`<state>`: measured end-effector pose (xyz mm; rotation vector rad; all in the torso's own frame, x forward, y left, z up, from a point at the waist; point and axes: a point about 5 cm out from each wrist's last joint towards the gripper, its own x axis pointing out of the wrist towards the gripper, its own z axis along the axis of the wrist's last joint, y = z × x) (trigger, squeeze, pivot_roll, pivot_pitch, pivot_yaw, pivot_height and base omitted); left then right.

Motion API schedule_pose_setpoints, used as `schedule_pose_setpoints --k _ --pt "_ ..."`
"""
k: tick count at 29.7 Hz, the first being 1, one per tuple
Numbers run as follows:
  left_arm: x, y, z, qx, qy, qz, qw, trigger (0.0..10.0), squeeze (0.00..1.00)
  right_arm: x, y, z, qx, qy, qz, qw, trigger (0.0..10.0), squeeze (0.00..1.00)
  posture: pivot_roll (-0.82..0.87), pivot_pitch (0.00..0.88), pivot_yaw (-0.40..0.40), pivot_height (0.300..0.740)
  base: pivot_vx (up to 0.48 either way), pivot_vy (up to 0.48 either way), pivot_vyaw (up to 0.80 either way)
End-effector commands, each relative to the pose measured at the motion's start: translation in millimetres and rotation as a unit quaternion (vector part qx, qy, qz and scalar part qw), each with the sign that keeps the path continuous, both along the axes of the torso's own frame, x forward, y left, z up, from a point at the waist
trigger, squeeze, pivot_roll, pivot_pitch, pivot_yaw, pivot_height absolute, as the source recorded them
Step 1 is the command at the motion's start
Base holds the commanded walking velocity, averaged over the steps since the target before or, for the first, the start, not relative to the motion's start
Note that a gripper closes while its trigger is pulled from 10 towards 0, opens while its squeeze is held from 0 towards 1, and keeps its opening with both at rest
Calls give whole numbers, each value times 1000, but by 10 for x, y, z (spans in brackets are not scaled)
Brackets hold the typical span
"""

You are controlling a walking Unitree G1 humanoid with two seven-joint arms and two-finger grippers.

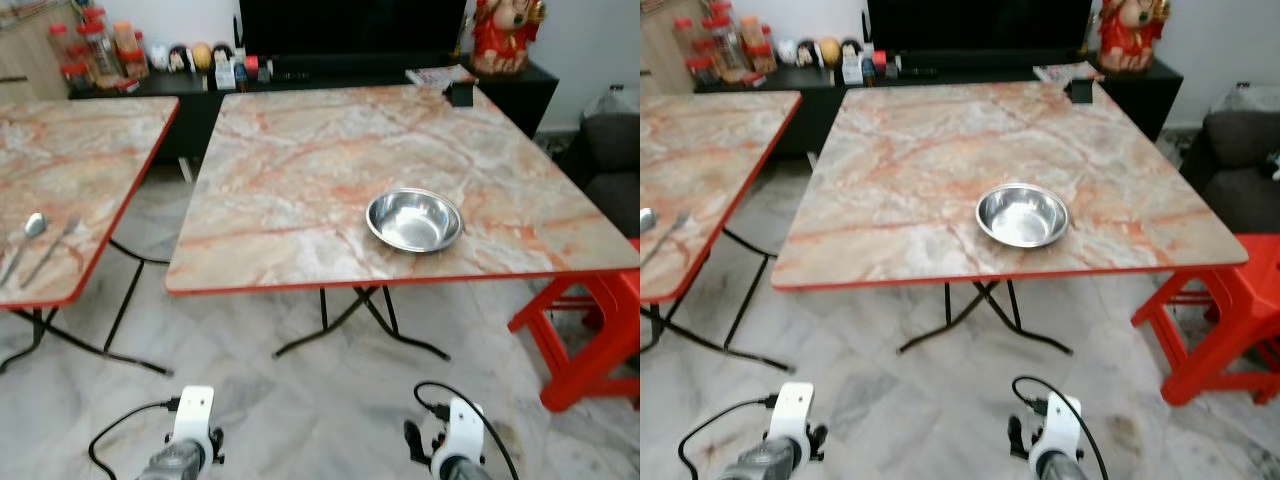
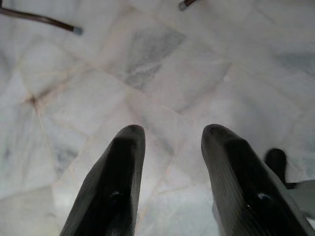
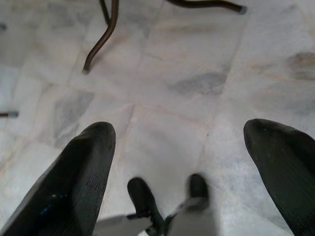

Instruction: Setting the table

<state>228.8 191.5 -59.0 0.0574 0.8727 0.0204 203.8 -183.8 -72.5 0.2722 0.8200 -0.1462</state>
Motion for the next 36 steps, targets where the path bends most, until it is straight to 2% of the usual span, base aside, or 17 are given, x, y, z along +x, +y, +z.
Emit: schedule_pose_setpoints --k 1,36 --pt "-22 8 -13 0 5 0 1000 10000 0 -51 2 -29 3 8 -5 1000 10000 0 -66 0 42 740 0 480 0" --pt "-13 63 1 3 2 9 1000 10000 0 -50 56 -34 9 8 -5 1000 10000 0 -52 0 47 740 0 480 0"
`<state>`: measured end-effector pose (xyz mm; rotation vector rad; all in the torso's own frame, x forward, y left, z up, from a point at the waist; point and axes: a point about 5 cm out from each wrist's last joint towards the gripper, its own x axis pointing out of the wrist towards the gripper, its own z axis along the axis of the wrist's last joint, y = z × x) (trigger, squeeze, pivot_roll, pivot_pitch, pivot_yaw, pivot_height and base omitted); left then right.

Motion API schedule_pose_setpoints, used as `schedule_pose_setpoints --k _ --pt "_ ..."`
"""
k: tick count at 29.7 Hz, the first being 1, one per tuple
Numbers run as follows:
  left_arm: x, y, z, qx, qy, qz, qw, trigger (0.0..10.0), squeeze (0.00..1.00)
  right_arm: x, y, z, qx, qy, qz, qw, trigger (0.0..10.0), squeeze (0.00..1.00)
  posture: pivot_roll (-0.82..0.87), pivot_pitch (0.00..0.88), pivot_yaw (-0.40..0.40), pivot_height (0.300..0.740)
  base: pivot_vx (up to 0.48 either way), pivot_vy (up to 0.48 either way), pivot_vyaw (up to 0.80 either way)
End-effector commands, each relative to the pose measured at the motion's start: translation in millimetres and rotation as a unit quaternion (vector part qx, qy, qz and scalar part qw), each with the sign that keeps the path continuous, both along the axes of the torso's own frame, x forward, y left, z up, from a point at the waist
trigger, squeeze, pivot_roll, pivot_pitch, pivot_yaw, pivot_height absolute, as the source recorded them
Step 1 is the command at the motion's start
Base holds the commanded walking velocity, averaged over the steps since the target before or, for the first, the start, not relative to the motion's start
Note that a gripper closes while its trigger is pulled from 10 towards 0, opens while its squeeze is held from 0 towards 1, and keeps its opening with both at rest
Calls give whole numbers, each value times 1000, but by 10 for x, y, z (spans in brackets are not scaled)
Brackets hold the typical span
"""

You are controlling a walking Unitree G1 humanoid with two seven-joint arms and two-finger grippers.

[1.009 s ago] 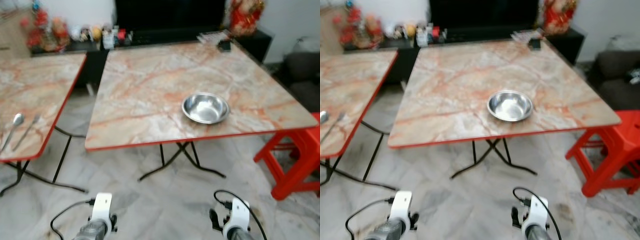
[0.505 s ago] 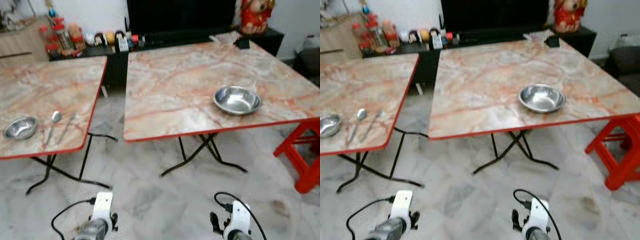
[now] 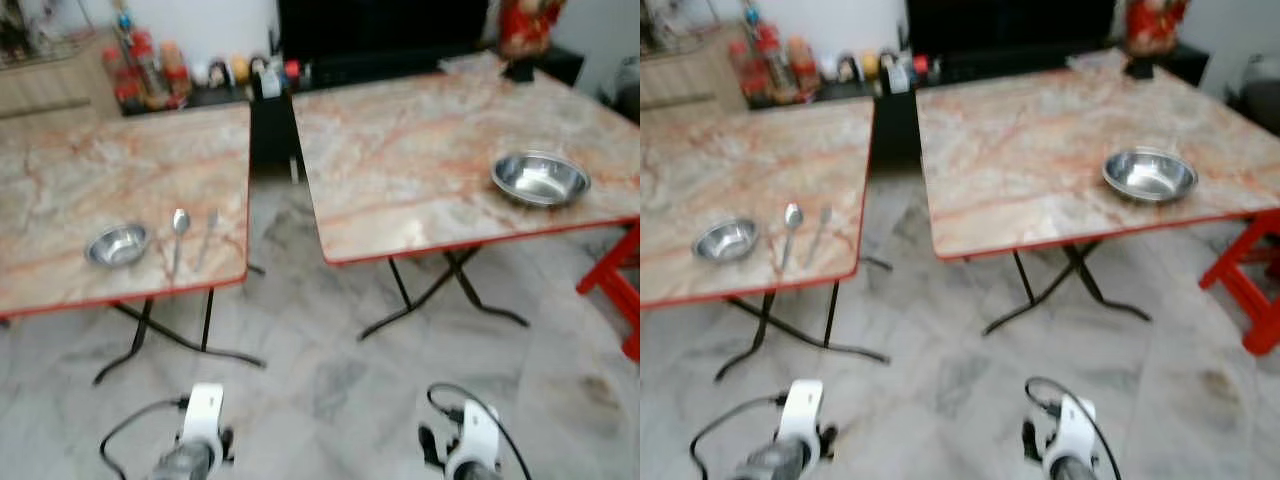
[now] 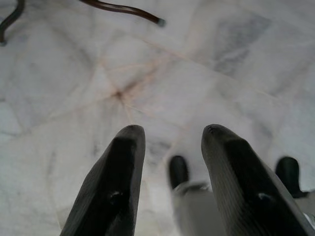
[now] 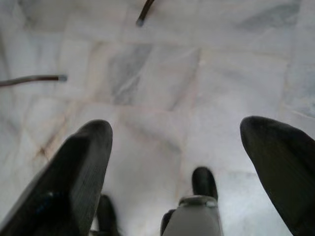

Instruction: Setting the table

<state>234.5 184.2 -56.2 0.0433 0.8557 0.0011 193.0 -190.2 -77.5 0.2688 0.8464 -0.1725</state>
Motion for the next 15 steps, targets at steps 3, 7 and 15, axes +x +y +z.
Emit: schedule_pose_setpoints --k 3,7,15 --pt "-65 133 -24 13 9 15 1000 10000 0 59 122 16 15 -7 5 1000 10000 0 -50 0 47 740 0 480 0" --pt "-71 147 -25 14 10 17 1000 10000 0 51 125 12 16 -6 5 1000 10000 0 -46 0 47 740 0 480 0" --pt "-83 152 -32 14 11 16 1000 10000 0 39 134 5 17 -6 5 1000 10000 0 -46 0 48 740 0 480 0"
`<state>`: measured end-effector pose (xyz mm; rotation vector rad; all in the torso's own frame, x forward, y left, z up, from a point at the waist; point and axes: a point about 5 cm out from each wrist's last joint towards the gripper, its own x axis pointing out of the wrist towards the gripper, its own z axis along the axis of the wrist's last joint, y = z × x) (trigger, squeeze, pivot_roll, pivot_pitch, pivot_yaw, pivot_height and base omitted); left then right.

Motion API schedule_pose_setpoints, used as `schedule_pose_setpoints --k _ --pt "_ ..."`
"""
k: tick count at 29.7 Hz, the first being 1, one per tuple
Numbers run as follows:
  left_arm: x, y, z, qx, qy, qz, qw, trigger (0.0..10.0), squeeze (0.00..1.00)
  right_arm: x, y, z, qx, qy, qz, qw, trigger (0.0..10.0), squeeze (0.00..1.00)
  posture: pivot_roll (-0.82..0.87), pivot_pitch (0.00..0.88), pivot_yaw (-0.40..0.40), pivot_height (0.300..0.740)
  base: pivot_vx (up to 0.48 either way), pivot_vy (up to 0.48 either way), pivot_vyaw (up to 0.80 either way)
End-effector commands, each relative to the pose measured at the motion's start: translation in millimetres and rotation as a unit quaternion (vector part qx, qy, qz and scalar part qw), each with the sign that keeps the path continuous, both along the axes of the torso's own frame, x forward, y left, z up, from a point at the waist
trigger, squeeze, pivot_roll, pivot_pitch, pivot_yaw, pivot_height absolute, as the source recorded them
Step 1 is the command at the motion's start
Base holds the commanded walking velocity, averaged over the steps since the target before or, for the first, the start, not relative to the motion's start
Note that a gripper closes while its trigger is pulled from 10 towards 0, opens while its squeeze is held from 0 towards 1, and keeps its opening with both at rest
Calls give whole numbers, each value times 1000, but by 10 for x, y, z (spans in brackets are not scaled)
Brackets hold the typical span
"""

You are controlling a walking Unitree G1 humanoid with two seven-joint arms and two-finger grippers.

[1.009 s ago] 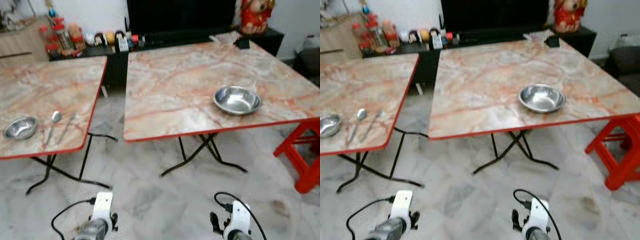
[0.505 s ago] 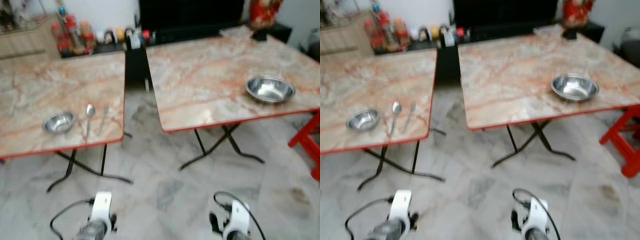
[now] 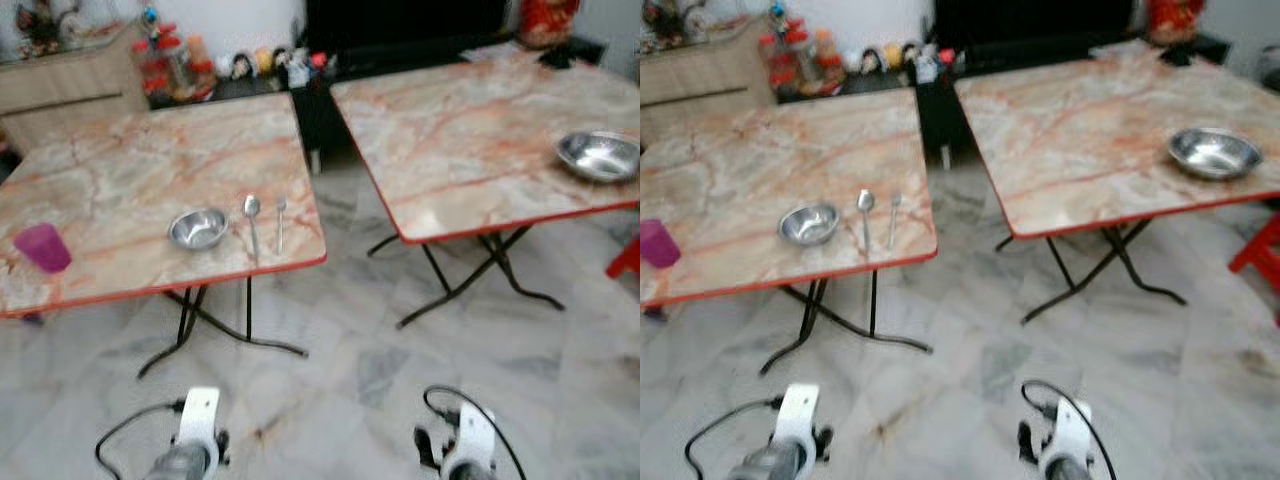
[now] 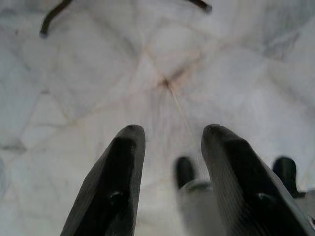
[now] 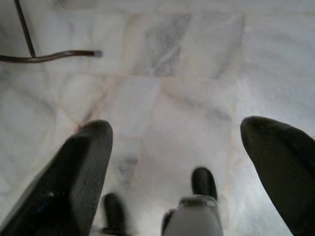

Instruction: Setting the table

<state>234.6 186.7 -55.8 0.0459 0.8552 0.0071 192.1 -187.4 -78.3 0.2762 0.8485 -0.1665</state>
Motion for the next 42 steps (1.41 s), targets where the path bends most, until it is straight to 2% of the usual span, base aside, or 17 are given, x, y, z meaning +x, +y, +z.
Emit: schedule_pose_setpoints --k 1,8,26,30,33,42 --pt "-85 127 -37 12 12 14 1000 10000 0 46 106 12 13 -6 3 1000 10000 0 -46 0 48 740 0 480 0" --pt "-71 119 -29 12 9 15 1000 10000 0 54 106 17 13 -8 4 1000 10000 0 -44 0 46 740 0 438 0" --pt "-71 71 -34 11 2 15 1000 10000 0 61 87 22 1 -7 17 1000 10000 0 -44 0 37 740 0 0 0" --pt "-65 58 -31 14 0 8 1000 10000 0 73 83 31 -6 -12 27 1000 10000 0 -43 0 35 740 0 0 717" --pt "-62 59 -29 17 -2 8 1000 10000 0 78 84 34 8 -15 7 1000 10000 0 -42 0 34 740 0 0 267" --pt "-76 57 -38 24 0 5 1000 10000 0 69 52 31 2 -11 9 1000 10000 0 -42 0 27 740 0 -388 0"
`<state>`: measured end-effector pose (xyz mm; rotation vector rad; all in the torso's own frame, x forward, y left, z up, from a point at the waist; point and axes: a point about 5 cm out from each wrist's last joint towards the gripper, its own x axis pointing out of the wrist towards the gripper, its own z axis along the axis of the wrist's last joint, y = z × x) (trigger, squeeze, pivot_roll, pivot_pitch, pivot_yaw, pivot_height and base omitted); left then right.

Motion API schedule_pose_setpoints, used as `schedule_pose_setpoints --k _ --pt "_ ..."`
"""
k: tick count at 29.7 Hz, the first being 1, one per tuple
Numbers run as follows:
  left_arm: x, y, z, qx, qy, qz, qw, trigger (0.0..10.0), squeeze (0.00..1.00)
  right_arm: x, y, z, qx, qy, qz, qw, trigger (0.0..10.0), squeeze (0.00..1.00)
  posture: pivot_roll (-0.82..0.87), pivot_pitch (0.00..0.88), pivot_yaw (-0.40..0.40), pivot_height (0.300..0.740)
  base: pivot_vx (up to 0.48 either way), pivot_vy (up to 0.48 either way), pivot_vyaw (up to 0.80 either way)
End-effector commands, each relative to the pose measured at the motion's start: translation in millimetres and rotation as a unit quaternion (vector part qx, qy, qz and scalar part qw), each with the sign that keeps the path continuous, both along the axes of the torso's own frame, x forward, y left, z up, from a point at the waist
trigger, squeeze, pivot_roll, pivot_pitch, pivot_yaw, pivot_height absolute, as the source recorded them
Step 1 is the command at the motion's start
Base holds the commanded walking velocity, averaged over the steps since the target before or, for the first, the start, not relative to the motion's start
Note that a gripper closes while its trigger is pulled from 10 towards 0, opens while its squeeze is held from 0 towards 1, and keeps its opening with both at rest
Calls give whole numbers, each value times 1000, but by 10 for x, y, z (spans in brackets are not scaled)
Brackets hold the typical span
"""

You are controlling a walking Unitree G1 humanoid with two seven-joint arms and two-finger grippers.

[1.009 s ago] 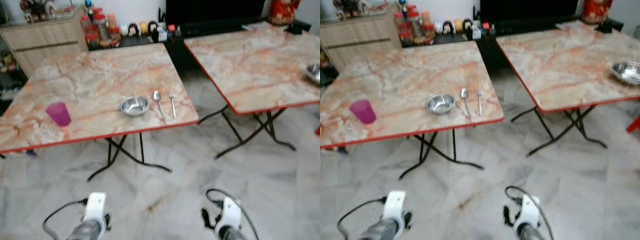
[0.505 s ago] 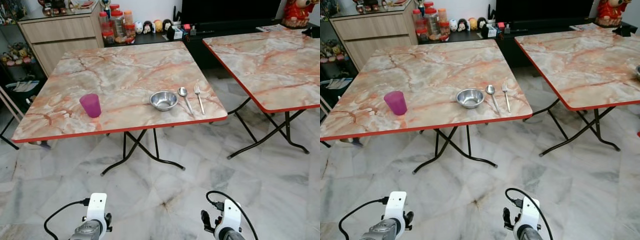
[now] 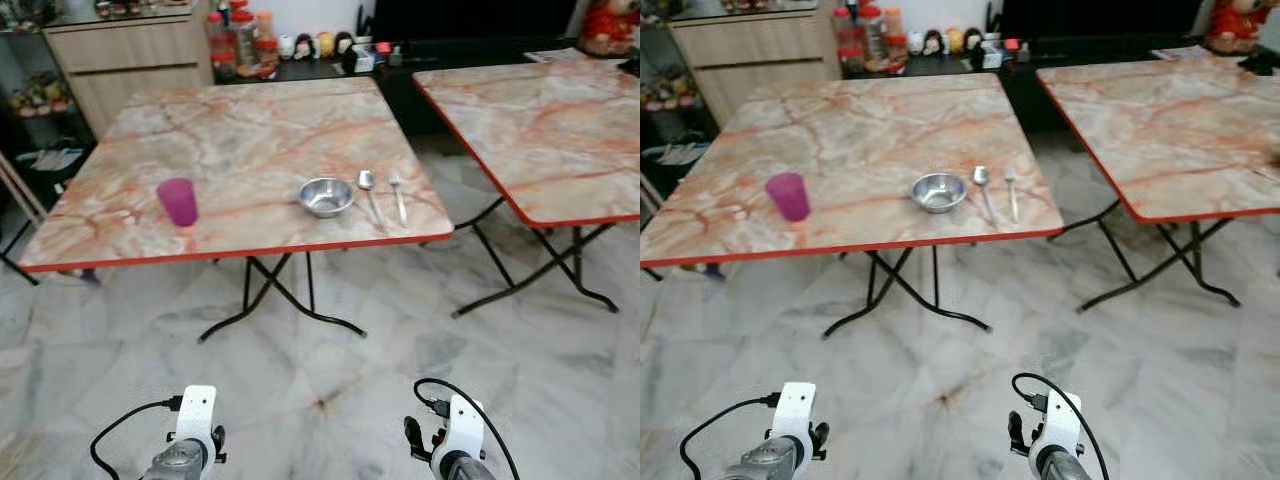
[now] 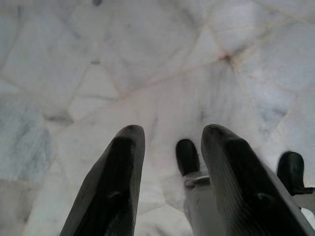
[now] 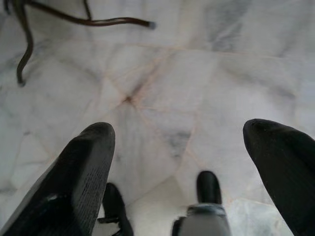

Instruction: Setting the table

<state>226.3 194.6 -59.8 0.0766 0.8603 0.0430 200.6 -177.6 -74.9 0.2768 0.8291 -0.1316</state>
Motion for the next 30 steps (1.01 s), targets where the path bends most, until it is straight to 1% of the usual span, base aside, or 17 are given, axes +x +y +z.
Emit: schedule_pose_setpoints --k 1,13,16,22,23,24,30 --pt "4 -22 0 3 -2 -5 1000 10000 0 -18 -49 -3 -4 1 -5 1000 10000 0 -42 0 26 740 0 -465 0" --pt "-13 -26 -12 3 1 0 1000 10000 0 -26 -69 -6 -12 4 3 1000 10000 0 -44 0 18 740 0 -472 0" --pt "-13 -4 -10 13 2 3 1000 10000 0 -27 -73 -7 -12 5 3 1000 10000 0 -43 0 16 740 0 0 0" --pt "-20 1 -13 14 3 0 1000 10000 0 -33 -74 -10 -13 7 5 1000 10000 0 -41 0 13 740 0 0 0" --pt "-25 1 -16 14 3 0 1000 10000 894 -36 -73 -12 -13 8 5 1000 10000 0 -40 0 12 740 0 0 0" --pt "-36 -1 -22 11 3 0 1000 10000 1000 -43 -69 -17 -13 10 7 1000 10000 0 -39 0 10 740 0 0 0" --pt "-62 -15 -41 7 8 0 1000 10000 1000 -49 -62 -21 -13 12 9 1000 10000 0 -38 0 9 740 0 0 0"
